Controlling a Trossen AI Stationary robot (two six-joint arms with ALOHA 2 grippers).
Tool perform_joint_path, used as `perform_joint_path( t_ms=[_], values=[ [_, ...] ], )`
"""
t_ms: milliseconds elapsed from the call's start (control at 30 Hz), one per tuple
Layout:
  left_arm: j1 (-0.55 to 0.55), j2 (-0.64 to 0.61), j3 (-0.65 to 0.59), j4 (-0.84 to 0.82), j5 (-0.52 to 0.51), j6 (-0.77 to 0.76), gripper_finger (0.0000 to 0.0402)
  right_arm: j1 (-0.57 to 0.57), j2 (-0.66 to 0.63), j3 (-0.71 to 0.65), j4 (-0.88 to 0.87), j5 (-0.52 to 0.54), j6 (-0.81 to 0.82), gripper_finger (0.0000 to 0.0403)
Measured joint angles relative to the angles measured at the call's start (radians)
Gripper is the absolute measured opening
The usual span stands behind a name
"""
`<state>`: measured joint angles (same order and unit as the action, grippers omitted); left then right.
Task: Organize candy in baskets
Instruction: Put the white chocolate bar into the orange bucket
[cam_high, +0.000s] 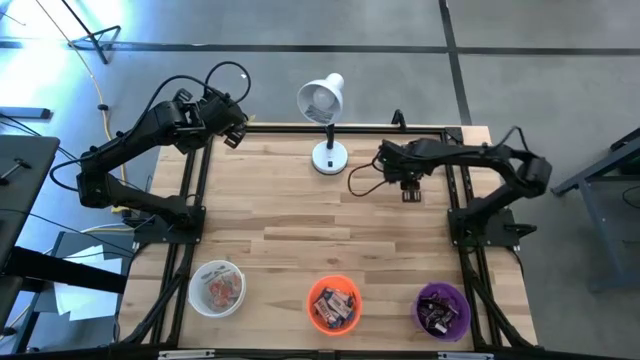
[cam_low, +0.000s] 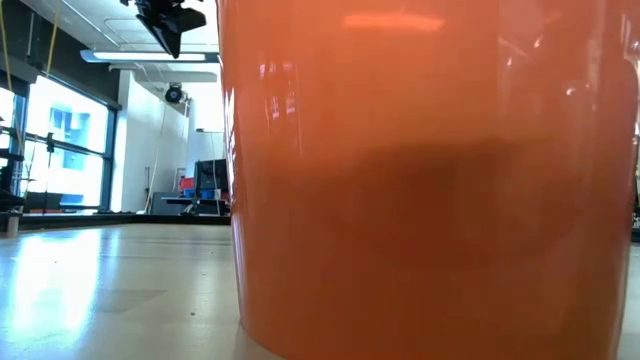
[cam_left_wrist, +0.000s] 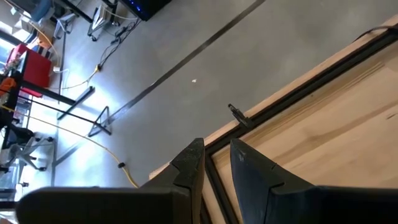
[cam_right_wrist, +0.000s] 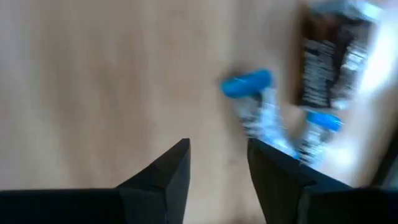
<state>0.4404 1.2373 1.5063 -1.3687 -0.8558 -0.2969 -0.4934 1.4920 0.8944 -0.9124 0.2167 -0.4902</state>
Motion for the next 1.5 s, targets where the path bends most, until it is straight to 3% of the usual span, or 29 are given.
perform_joint_path(
  t_ms=[133,400,933,1100,1300,1400,1500],
  values=[
    [0.000,0.000,0.000,0.007,0.000,-0.006,0.0064,-0.024,0.040,0.000,0.054,0.113,-0.016,0.0162],
    [0.000,0.000,0.000,0.007,0.000,-0.033,0.0064,-0.099,0.079,0.000,0.134,-0.033,-0.072,0.0158],
    [0.000,0.000,0.000,0.005,0.000,-0.033,0.0064,-0.163,0.219,0.006,0.177,-0.043,-0.190,0.0156],
    [0.000,0.000,0.000,0.005,0.000,-0.031,0.0064,-0.159,0.226,0.004,0.174,-0.045,-0.181,0.0125],
    [0.000,0.000,0.000,0.005,0.000,-0.013,0.0064,-0.146,0.227,0.008,0.133,-0.045,-0.027,0.0024],
    [0.000,0.000,0.000,0.005,0.000,-0.013,0.0064,-0.139,0.231,0.037,0.075,-0.083,0.132,0.0016],
    [0.000,0.000,0.000,0.005,0.000,-0.013,0.0064,-0.118,0.222,0.071,-0.008,-0.208,0.282,0.0021]
  ],
)
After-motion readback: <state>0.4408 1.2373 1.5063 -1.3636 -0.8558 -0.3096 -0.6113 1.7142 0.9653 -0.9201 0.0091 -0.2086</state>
